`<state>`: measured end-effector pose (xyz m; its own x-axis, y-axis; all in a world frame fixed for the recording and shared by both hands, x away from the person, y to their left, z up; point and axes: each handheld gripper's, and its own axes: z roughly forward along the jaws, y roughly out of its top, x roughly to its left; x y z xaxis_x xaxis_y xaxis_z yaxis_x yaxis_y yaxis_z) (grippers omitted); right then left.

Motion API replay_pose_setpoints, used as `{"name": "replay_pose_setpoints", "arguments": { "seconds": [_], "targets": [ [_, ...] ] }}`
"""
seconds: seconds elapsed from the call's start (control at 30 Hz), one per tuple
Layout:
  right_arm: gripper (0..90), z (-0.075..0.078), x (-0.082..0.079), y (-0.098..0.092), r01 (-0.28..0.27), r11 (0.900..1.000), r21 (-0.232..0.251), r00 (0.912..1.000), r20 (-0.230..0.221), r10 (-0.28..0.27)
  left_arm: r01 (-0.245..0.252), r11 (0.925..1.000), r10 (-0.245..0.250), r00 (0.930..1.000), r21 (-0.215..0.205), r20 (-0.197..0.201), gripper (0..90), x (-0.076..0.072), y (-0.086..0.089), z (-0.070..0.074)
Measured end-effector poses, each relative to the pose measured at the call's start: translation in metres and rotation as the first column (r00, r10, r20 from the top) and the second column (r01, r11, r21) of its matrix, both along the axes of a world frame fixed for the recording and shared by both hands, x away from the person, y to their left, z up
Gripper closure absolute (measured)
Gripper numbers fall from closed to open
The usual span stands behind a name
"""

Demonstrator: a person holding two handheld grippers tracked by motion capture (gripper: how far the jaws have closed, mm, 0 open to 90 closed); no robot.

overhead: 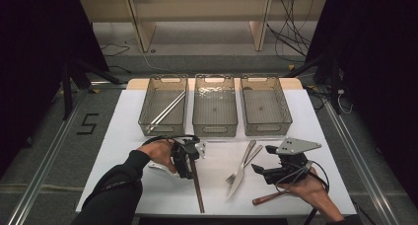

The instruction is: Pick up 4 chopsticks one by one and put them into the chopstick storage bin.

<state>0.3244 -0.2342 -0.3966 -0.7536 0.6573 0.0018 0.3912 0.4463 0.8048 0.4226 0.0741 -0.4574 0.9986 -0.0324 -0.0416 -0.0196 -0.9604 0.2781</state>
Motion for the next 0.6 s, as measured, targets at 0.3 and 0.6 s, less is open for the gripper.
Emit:
{"name": "replay_pose_setpoints", "arguments": {
  "seconds": [0.3, 0.6],
  "targets": [
    [24.0, -0.0002, 0.0, 0.0003, -0.004, 1.0, -0.004, 1.0, -0.002, 0.004, 0.025, 0.9997, -0.025, 0.9997, -0.006, -0.004, 27.3, 0.0, -0.0027, -0.0009],
    [24.0, 0.0001, -0.0001, 0.0002, -0.004, 1.0, -0.001, 1.0, 0.0, 0.004, 0.027, 0.9996, -0.027, 0.9995, -0.011, -0.019, 26.8, -0.0023, -0.0065, -0.0011]
  ]
}}
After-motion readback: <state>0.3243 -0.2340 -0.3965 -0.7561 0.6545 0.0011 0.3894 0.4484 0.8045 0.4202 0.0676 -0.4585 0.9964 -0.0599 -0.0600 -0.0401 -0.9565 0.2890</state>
